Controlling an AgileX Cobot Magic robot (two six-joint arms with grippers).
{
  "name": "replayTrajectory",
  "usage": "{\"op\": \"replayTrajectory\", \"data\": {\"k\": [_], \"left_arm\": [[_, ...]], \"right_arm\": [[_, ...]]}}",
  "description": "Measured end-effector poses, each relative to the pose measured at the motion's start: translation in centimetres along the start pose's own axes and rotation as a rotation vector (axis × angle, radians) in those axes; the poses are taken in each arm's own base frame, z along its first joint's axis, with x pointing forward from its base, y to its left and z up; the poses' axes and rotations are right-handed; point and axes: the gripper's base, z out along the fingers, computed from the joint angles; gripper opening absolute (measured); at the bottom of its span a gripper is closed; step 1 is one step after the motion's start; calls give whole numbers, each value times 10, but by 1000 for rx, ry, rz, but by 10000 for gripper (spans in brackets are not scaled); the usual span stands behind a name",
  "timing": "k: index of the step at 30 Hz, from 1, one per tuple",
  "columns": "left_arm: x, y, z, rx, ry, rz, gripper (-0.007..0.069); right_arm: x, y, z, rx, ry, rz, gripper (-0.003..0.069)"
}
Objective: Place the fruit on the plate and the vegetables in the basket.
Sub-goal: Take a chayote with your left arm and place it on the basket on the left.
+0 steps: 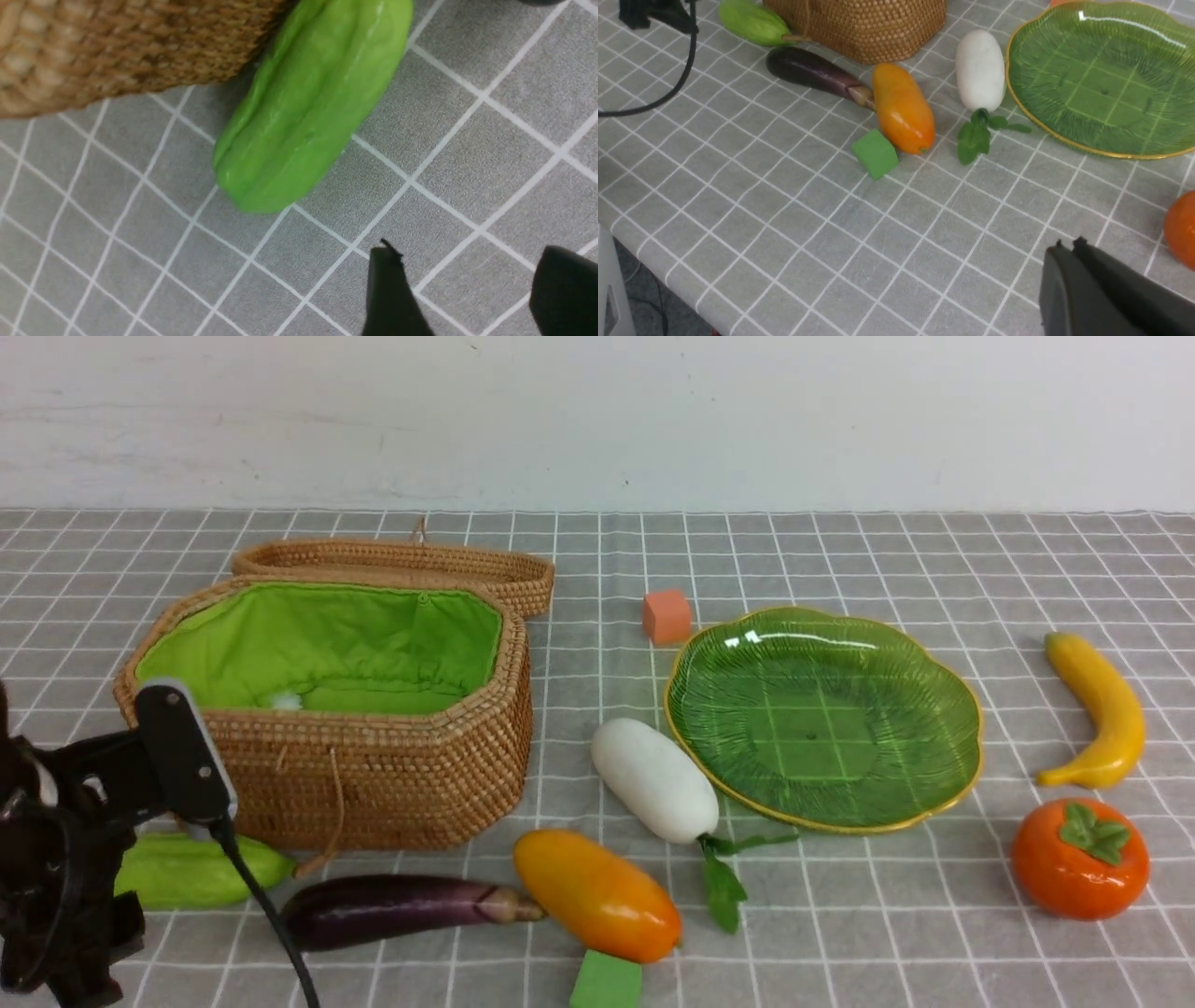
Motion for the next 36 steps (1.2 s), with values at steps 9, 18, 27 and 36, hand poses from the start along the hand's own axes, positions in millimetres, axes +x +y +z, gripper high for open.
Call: {"op": "replayTrajectory", "data": {"k": [9,18,27,36], "left_arm": [[12,-7,24,-63,-43,151,386],[12,12,42,-173,-103,132,595],[6,14,65,-187,-116,236,596],[1,13,88,-171,-138,281,594]], "right_arm": [[-1,-1,0,7,-13,-1,13],[-2,-1,0,10,-20,-1,16],[-3,-1,0,7,-30,2,21],[-4,2,0,-22,-40,19,21]]}}
